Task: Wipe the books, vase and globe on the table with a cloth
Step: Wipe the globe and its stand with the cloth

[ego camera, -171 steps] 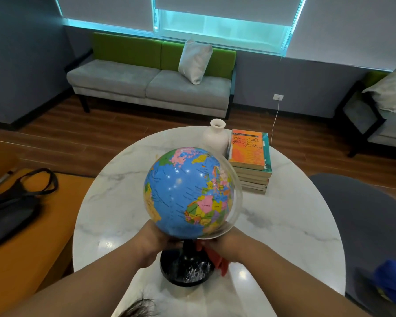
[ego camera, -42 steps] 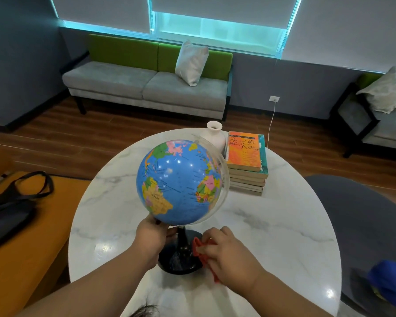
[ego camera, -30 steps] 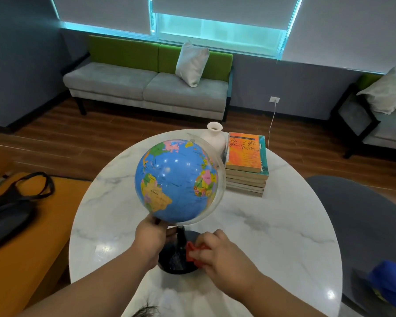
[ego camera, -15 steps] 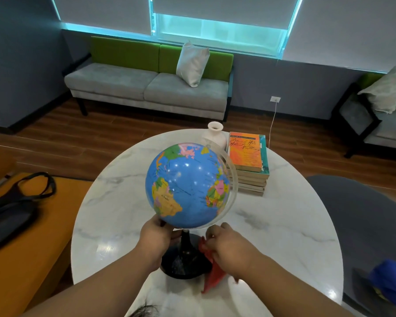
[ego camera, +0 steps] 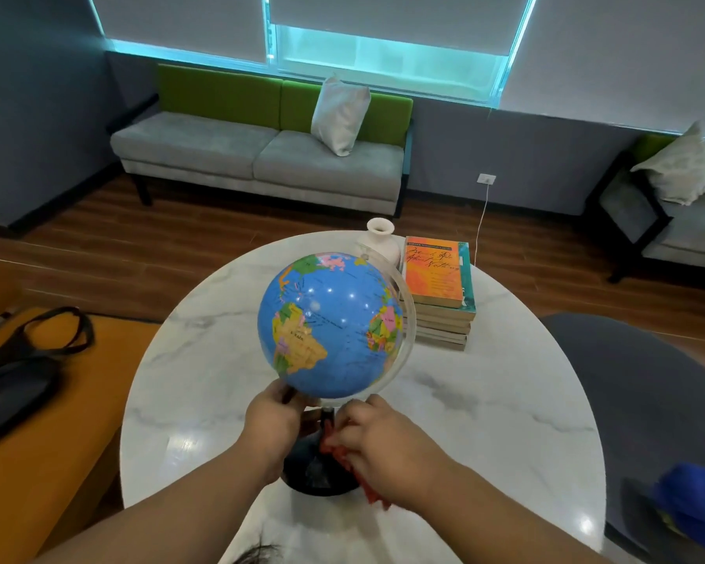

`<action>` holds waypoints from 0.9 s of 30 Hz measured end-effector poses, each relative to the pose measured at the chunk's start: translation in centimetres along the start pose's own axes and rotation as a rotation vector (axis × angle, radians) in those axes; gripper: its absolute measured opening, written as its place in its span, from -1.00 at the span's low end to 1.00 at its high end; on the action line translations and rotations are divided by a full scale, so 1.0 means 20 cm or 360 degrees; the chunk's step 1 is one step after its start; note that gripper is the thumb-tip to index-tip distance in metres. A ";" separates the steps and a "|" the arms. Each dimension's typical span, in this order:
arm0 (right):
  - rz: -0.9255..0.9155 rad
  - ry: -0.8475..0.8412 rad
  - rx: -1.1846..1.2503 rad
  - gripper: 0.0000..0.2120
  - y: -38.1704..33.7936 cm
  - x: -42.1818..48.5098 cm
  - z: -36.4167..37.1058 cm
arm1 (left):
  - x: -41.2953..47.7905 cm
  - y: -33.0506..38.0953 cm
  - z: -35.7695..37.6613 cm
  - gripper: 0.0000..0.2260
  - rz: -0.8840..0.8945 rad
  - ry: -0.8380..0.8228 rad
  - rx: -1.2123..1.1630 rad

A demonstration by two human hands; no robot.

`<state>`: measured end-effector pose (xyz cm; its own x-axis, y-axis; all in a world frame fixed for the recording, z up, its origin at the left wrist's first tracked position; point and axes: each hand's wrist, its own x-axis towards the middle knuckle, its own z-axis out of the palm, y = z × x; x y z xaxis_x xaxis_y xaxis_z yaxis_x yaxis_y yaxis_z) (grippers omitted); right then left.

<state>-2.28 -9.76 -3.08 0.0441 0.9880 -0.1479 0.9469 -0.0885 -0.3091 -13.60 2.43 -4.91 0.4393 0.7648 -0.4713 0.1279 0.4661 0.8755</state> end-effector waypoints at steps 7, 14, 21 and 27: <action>0.0249 -0.0168 -0.0205 -0.71 0.11 -0.06 -0.01 | -0.02 -0.01 0.01 -0.90 0.0053 -0.0011 -0.0008; 0.0181 0.0228 0.0268 -0.68 -0.02 -0.02 0.02 | -0.03 -0.01 0.03 -0.95 -0.0030 -0.0114 -0.0045; 0.0248 -0.0171 -0.0151 -0.80 0.09 -0.01 0.00 | -0.03 -0.02 0.03 -0.90 0.0039 -0.0045 0.0076; 0.0031 -0.0009 0.0061 -0.72 -0.01 -0.02 0.06 | -0.03 -0.02 0.02 -0.95 0.0047 -0.0051 0.0115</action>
<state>-2.75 -10.23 -4.06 0.0606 0.9853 -0.1596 0.9330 -0.1128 -0.3418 -13.50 1.68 -4.94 0.4718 0.7627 -0.4423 0.1776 0.4092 0.8950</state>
